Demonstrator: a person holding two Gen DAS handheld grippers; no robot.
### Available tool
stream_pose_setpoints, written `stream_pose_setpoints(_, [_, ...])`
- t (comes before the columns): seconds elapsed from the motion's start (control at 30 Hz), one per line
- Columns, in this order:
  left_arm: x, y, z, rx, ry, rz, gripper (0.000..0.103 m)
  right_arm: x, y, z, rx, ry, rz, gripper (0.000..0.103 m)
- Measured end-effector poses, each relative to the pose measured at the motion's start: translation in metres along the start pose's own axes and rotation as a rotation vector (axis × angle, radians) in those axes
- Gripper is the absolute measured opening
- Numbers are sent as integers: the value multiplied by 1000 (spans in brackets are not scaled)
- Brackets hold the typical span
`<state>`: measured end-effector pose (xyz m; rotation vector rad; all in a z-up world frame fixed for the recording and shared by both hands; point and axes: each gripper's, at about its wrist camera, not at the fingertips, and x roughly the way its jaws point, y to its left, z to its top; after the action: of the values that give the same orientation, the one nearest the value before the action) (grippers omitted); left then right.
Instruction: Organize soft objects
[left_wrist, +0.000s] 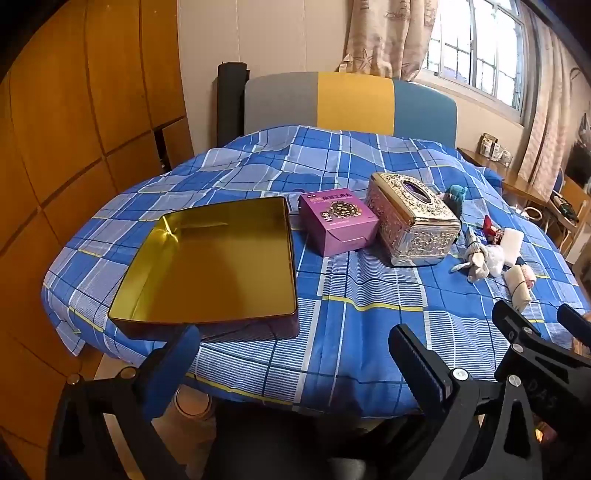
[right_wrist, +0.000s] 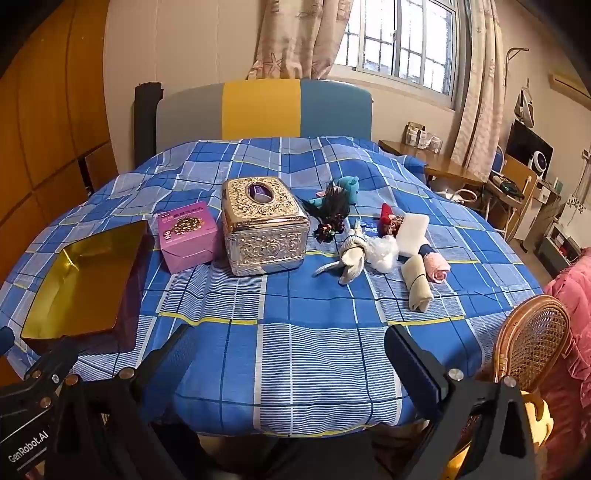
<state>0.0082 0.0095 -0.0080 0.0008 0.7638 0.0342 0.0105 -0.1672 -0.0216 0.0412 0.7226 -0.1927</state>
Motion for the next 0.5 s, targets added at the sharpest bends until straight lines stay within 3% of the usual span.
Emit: stream_pose_setpoints(0.5, [1,-2,-1,4,4,0,103,0,2,-1,-5,3,2,103])
